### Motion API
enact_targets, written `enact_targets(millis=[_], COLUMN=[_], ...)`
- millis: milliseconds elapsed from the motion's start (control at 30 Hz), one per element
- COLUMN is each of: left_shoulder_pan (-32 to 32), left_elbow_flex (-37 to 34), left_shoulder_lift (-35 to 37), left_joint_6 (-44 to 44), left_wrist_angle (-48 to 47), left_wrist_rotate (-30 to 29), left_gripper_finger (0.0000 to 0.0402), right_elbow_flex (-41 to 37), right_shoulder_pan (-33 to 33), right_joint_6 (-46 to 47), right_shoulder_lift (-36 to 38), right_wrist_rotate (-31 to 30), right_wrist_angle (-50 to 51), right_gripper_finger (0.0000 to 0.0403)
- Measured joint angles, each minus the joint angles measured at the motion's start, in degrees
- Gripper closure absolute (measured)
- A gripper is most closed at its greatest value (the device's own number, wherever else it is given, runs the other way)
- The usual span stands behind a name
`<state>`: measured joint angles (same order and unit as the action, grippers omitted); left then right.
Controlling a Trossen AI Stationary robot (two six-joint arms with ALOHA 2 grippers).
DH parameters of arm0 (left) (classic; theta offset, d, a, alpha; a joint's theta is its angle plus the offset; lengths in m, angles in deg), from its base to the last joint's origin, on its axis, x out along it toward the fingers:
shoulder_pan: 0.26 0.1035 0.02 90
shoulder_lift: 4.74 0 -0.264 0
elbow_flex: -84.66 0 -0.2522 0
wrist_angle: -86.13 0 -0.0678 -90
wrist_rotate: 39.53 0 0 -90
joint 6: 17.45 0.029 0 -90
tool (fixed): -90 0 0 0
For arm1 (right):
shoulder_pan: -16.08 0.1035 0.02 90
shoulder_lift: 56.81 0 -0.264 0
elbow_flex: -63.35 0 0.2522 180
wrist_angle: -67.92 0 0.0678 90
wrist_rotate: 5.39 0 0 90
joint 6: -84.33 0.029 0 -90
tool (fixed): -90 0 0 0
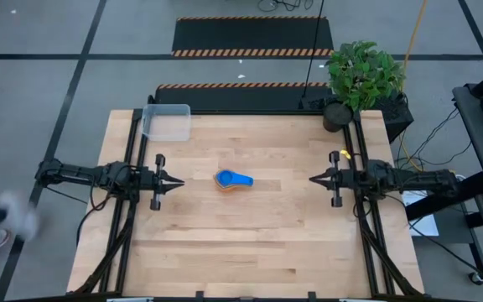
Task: Nest measuring cups in basket
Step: Return to Home Position
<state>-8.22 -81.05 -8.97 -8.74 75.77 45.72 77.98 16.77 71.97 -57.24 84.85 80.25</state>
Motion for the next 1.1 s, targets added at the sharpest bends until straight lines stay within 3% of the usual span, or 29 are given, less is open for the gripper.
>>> enact_targets(millis=[233,1100], left_shoulder_pan=[0.0,0.0], left_elbow_flex=[0.0,0.0], left_shoulder_lift=[0.0,0.0], left_joint_6=[0.0,0.0], left_wrist_angle=[0.1,0.2], left_wrist_rotate=[0.0,0.1], left_gripper_finger=[0.0366,0.0366], right_elbow_flex=[0.0,0.0], right_shoulder_pan=[2.1,2.1], right_joint_6=[-3.1,4.2], right_shoulder_lift=[0.0,0.0], right_wrist_rotate=[0.1,-0.2], right_wrist_angle=[-0.3,-0.7], right_gripper_finger=[0.0403,0.0403])
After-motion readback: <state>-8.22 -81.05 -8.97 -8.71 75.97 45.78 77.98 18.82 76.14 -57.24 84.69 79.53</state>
